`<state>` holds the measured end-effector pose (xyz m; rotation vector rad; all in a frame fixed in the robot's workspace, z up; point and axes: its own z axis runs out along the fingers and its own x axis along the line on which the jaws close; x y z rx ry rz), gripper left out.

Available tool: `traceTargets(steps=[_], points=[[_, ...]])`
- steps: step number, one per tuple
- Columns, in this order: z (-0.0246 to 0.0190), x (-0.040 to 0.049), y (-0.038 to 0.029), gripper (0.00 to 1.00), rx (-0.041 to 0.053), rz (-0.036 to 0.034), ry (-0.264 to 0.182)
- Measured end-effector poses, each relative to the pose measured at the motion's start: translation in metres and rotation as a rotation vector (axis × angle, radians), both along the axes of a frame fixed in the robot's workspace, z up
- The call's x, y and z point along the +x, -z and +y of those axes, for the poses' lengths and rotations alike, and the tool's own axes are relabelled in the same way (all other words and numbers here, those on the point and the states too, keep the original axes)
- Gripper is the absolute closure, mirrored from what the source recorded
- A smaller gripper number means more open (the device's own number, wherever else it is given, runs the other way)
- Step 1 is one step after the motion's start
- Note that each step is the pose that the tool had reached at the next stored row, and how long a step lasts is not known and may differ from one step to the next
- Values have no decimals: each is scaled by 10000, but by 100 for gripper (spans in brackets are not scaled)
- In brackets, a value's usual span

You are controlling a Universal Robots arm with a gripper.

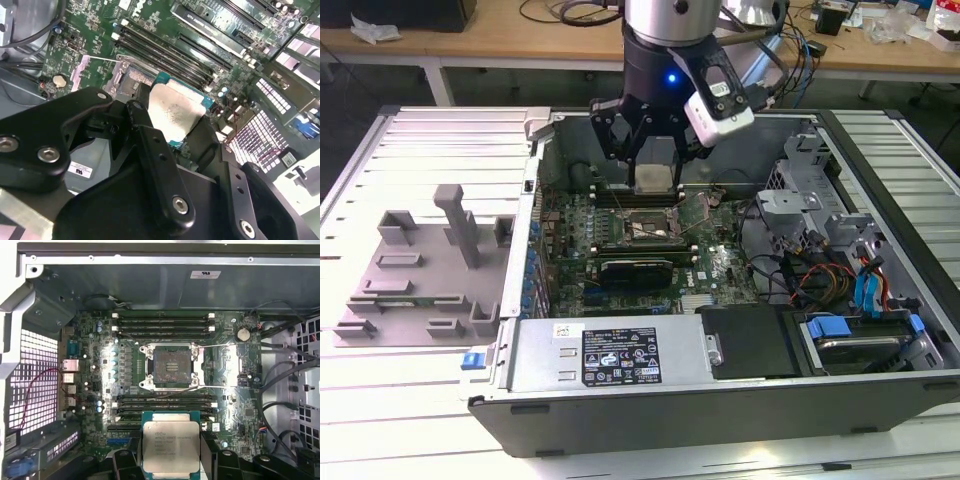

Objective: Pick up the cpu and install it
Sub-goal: 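Pick up the cpu and move it towards the insertion slot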

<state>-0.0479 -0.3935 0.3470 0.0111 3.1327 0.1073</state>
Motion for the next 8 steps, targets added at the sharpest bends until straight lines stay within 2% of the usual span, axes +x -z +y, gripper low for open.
traceTargets(steps=[5, 6, 8], points=[[51, 16, 79, 45, 0, 0, 0], [78, 21, 111, 45, 1, 0, 1], [103, 26, 158, 45, 1, 0, 1]])
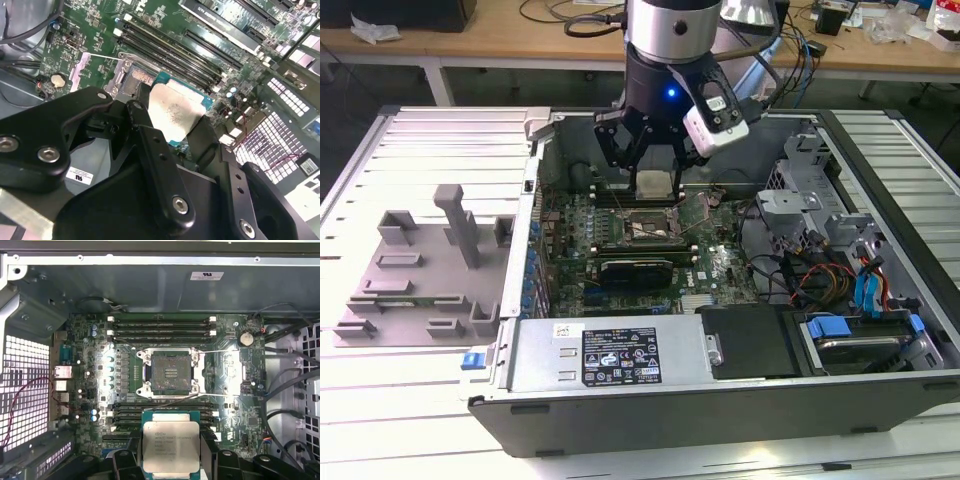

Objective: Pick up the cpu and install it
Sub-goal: 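Pick up the cpu and move it towards the insertion slot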

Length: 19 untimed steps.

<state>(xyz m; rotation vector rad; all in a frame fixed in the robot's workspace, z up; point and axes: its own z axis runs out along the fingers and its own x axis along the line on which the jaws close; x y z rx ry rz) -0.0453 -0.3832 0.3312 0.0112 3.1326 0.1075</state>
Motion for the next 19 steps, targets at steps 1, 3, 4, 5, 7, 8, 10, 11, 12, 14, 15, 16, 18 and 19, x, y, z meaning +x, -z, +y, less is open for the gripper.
traceTargets(steps=[1, 3, 4, 5, 7, 8, 10, 11, 12, 14, 15, 16, 18, 19], points=[[6, 1, 14, 45, 0, 0, 0], [27, 5, 51, 45, -2, 1, 0], [34, 6, 61, 45, 0, 0, 0], [44, 8, 73, 45, -1, 0, 0], [57, 11, 92, 45, 0, 0, -1], [62, 12, 102, 45, 0, 0, 0], [74, 15, 128, 45, -2, 1, 0], [88, 17, 140, 45, -3, 1, 3], [105, 24, 160, 45, -1, 0, -1], [128, 28, 180, 45, 0, 0, 3], [141, 30, 185, 45, 0, 0, 1], [171, 30, 196, 45, -2, 1, 0], [225, 31, 217, 45, -1, 0, 0], [240, 31, 223, 45, 0, 0, 0]])
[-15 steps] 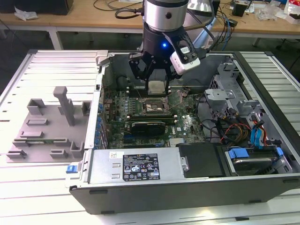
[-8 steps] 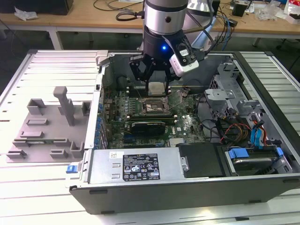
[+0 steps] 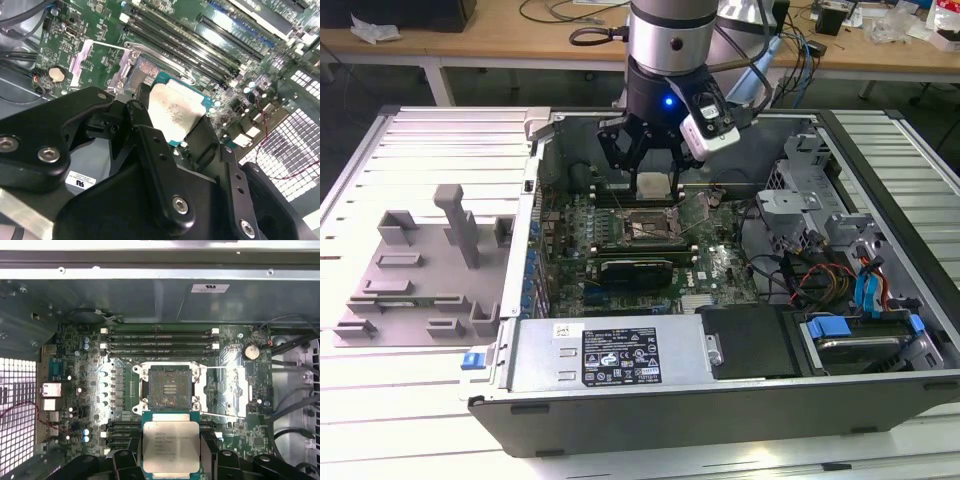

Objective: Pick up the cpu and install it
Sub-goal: 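Pick up the cpu and move it towards the insertion slot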

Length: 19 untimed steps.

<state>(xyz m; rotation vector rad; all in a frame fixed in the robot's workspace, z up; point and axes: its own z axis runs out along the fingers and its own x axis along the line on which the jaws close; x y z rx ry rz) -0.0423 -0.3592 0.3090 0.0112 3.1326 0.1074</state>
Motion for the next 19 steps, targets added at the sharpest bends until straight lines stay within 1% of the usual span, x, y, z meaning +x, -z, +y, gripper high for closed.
traceTargets(steps=[1, 4, 11, 15, 19], points=[[11, 0, 4, 45, -1, 1, 0], [65, 0, 31, 45, 0, 0, 0], [110, 0, 83, 45, 8, 1, 0], [175, 0, 124, 45, 39, 0, 0], [217, 0, 165, 45, 41, 1, 0]])
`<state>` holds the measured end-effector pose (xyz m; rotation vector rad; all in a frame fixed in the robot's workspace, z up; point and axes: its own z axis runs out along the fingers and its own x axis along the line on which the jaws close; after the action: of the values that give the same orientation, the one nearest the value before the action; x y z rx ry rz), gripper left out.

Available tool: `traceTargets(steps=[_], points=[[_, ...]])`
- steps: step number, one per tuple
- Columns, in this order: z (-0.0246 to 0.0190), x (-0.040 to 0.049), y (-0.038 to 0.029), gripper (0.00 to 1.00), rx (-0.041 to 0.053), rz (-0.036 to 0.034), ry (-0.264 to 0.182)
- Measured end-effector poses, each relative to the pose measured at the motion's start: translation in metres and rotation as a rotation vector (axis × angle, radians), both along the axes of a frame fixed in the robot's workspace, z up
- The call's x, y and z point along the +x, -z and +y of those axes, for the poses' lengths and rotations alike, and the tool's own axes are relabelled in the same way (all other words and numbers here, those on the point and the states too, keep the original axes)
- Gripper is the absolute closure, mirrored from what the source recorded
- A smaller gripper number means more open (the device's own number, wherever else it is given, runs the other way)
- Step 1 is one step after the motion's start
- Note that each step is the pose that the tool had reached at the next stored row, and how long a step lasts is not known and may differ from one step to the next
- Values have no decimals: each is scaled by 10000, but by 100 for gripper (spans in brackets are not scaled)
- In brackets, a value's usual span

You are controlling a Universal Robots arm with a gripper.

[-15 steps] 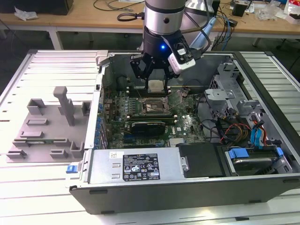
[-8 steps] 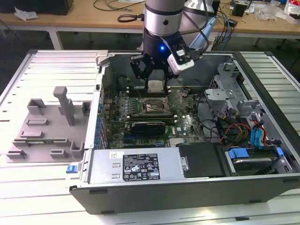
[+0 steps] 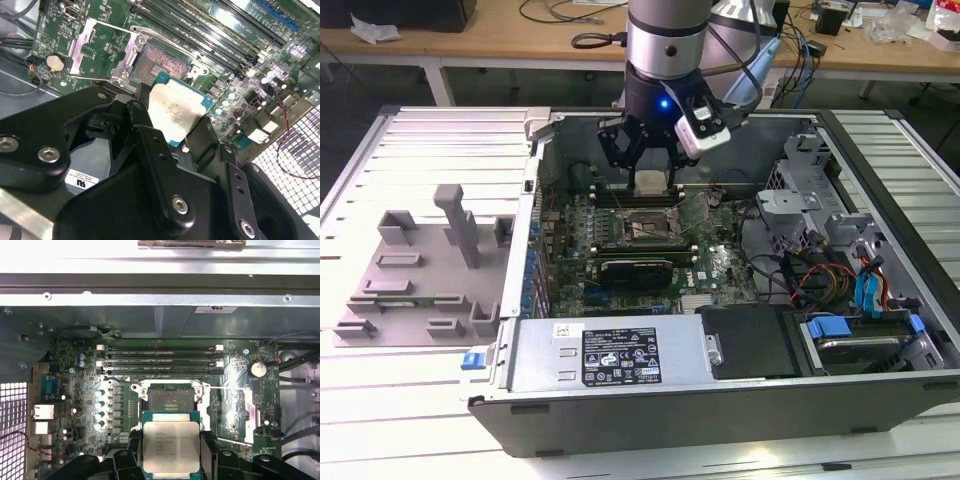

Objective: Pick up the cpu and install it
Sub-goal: 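Pick up the cpu and move it towards the insertion slot, then place the cpu into insertion slot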

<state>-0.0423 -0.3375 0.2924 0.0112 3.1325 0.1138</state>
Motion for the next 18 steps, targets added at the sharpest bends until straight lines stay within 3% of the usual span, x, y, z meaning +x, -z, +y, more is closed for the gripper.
traceTargets(steps=[5, 18], points=[[18, 0, 85, 45, 1, 0, 0], [20, 0, 93, 45, 0, 1, 0]])
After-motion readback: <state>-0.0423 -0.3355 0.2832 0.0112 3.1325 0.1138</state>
